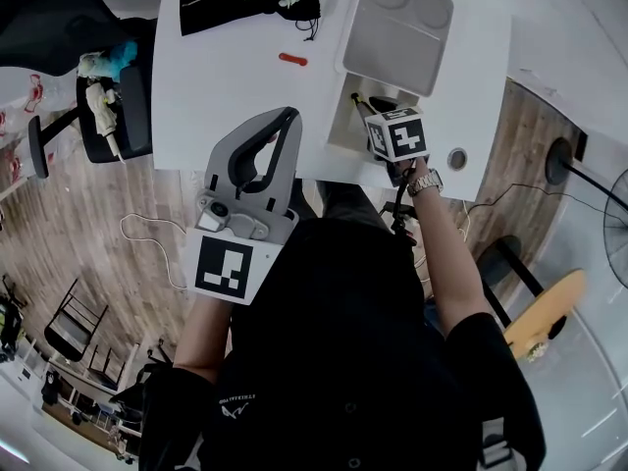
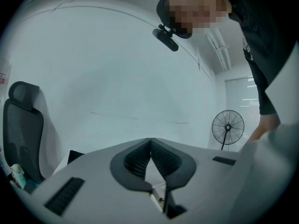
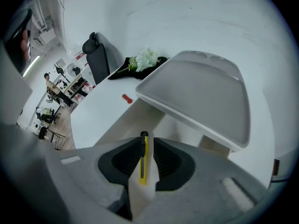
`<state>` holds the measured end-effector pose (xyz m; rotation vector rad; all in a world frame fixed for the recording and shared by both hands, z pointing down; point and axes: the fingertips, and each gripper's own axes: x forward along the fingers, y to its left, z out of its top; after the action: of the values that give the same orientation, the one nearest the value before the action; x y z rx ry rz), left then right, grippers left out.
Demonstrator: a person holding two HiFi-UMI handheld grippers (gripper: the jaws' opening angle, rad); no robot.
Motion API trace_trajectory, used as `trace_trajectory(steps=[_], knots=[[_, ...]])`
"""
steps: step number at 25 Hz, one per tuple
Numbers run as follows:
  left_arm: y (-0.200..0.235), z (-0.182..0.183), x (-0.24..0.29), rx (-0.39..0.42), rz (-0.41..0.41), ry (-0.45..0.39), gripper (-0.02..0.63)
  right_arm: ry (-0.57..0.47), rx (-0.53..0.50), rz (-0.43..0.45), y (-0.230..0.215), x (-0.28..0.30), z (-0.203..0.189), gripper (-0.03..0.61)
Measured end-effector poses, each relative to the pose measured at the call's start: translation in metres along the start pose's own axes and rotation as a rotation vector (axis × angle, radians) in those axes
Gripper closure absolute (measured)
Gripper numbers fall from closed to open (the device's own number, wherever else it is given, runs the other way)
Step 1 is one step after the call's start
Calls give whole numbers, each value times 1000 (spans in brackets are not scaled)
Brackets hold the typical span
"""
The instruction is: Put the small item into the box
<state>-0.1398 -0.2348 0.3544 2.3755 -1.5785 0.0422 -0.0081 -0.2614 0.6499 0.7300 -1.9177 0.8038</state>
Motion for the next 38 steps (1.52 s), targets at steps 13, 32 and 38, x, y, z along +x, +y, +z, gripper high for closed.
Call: trace_trajectory(steps=[13,32,38], knots=[[-38,2,-9,39,-29,-22,609,-218,-25,88,17,-71,27,572],[-97,8,-28,99,-12,-78,609,-707,-43,181,44,-273,35,572],[-117,18,-36,153,-18,-151,609,-805,-60,164,40,-317,17,574]])
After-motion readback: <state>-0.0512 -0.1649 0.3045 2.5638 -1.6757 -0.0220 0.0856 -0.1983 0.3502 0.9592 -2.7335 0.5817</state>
